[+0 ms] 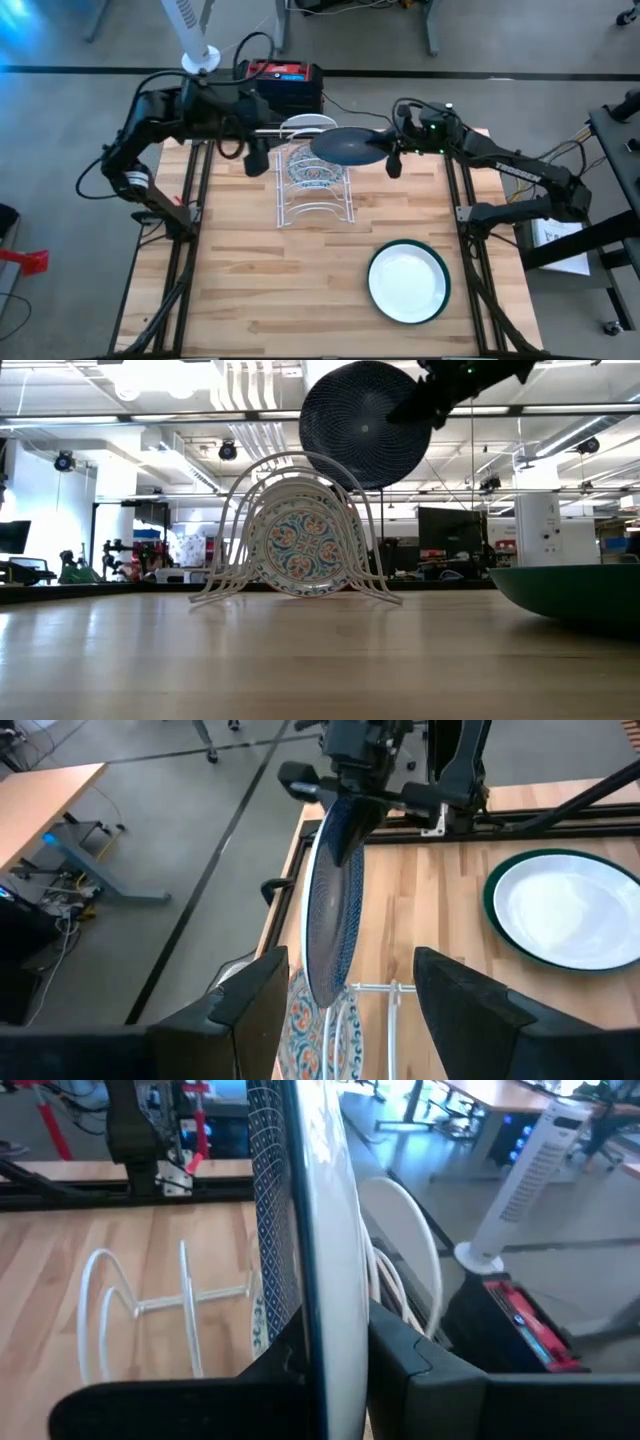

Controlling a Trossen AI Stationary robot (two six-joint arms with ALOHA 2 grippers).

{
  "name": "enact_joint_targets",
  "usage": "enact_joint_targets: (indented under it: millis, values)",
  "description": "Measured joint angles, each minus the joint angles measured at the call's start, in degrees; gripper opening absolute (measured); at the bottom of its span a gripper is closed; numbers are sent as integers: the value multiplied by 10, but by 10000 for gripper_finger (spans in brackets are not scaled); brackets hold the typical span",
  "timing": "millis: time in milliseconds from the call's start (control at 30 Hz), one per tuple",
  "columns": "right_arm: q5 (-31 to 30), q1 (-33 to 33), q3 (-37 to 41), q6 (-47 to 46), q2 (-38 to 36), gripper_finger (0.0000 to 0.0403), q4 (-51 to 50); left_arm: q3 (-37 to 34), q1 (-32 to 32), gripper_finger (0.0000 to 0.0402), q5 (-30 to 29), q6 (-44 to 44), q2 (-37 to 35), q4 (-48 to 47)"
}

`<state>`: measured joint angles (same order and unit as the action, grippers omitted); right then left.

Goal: Sort dishes
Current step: Put the blue patterned plate into the dish rack

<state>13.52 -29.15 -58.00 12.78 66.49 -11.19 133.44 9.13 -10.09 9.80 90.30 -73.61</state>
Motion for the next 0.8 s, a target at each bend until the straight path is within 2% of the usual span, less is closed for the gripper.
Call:
enact_joint_targets:
  millis: [200,367,800]
  values:
    - [15,0,1,3,42,28,41,-16,0,205,0,-15,-23,-15]
    - [19,0,1,3,54,28,49,-57,0,205,-1,-33,-51,-19]
    - [36,10,1,-2,61,28,47,-251,0,205,-5,-53,-165,89]
